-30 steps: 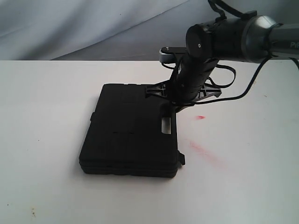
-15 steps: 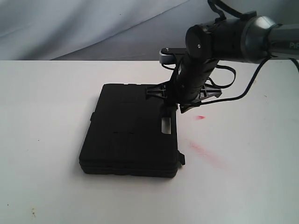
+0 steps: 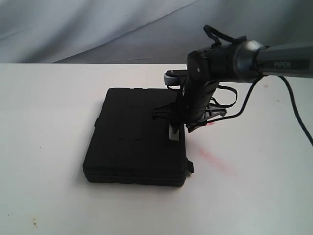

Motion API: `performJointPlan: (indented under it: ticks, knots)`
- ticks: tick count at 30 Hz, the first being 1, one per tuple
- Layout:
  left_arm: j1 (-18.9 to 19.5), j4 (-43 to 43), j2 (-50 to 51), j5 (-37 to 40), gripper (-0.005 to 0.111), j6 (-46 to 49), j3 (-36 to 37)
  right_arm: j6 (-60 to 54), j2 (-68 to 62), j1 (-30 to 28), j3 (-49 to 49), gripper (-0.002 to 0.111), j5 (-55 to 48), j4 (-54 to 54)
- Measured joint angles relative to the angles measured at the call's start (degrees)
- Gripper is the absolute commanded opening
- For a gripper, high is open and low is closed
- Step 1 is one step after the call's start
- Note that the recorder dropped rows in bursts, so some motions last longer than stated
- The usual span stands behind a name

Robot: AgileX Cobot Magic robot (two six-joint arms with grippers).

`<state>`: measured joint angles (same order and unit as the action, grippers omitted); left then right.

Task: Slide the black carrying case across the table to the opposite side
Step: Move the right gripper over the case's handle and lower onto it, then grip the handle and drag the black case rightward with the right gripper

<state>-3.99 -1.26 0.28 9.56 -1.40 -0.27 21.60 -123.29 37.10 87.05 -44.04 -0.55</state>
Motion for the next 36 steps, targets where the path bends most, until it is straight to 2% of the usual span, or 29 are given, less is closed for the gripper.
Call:
performJointPlan:
  ticks: [12, 14, 19, 20, 36]
  knots:
    - [0.0, 0.0, 0.0, 0.0, 0.0, 0.0, 0.0, 0.53, -2.87, 0.0, 0.0, 0.036, 2.42, -0.61]
    - [0.0, 0.0, 0.0, 0.0, 0.0, 0.0, 0.0, 0.82, -2.99, 0.0, 0.0, 0.031, 2.46, -0.74]
    - [0.0, 0.0, 0.0, 0.0, 0.0, 0.0, 0.0, 1.33, -3.08, 0.14, 0.0, 0.002, 2.81, -0.74]
    - [0.0, 0.0, 0.0, 0.0, 0.0, 0.0, 0.0, 1.9, -3.08, 0.14, 0.0, 0.0, 3.03, -0.65]
    - [0.0, 0.0, 0.0, 0.0, 0.0, 0.0, 0.0, 2.33, -3.08, 0.02, 0.0, 0.0, 3.26, -0.65]
